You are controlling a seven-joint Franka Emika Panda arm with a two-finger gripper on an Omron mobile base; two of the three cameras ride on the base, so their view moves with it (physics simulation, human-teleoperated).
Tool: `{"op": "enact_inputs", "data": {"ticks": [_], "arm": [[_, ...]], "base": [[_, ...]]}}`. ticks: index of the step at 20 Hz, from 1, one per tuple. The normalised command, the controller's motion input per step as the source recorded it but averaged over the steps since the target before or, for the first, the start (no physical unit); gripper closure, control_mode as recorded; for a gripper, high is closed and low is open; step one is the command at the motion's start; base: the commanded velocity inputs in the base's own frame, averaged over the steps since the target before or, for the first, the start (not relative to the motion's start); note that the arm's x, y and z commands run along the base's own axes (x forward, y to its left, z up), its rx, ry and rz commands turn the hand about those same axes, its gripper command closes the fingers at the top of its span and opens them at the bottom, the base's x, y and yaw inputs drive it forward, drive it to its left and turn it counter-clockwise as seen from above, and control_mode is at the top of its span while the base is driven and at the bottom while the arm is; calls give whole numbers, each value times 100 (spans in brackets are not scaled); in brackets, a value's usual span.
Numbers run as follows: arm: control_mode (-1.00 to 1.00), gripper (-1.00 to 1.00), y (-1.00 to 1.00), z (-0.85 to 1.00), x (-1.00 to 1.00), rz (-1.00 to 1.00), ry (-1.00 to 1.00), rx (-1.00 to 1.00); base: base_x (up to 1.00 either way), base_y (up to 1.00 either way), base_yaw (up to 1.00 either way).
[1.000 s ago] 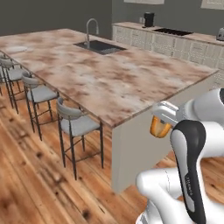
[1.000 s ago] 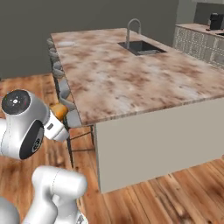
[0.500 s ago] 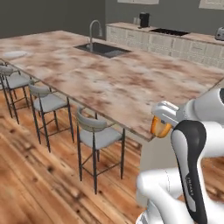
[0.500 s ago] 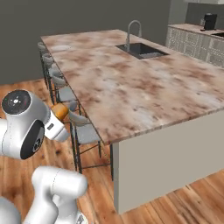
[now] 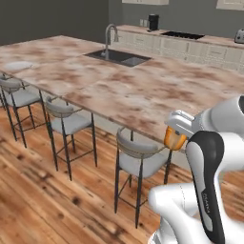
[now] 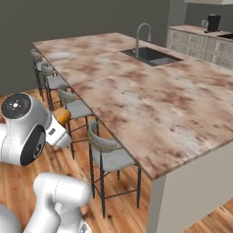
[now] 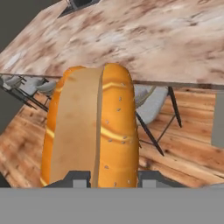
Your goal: Move the hot dog bun to the plate on the dining table and place the condiment next to that plate. Then navigate to the fridge and take the sausage and place it on the plate as well.
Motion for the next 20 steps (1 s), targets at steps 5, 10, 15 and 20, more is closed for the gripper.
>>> {"op": "enact_inputs", "data": {"ticks": [5, 10, 15, 20], "arm": [[100, 100, 0, 0, 0, 0, 0, 0], [100, 100, 0, 0, 0, 0, 0, 0], [100, 100, 0, 0, 0, 0, 0, 0], [100, 100, 0, 0, 0, 0, 0, 0]], "base": [[52, 100, -27], [52, 100, -26], [51, 100, -26], [49, 100, -23]]}}
